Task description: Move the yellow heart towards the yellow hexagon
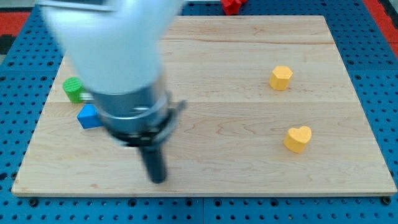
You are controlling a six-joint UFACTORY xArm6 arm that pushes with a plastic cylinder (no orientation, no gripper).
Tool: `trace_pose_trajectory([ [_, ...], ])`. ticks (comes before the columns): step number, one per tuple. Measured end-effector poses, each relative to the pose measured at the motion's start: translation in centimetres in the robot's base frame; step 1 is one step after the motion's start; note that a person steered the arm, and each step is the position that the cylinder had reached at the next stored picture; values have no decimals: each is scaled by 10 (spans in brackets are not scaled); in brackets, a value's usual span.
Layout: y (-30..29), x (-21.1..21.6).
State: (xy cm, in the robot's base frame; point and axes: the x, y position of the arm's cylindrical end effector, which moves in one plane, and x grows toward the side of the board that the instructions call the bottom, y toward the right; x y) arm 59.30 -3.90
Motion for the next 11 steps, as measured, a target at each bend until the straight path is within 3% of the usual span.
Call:
trace_pose_trajectory([
  [1,92,0],
  [3,192,-30],
  [4,176,-58],
  [6,206,-36],
  [7,200,-83],
  [8,143,-91],
  [9,142,-96],
  [10,140,-83],
  [11,126,-29],
])
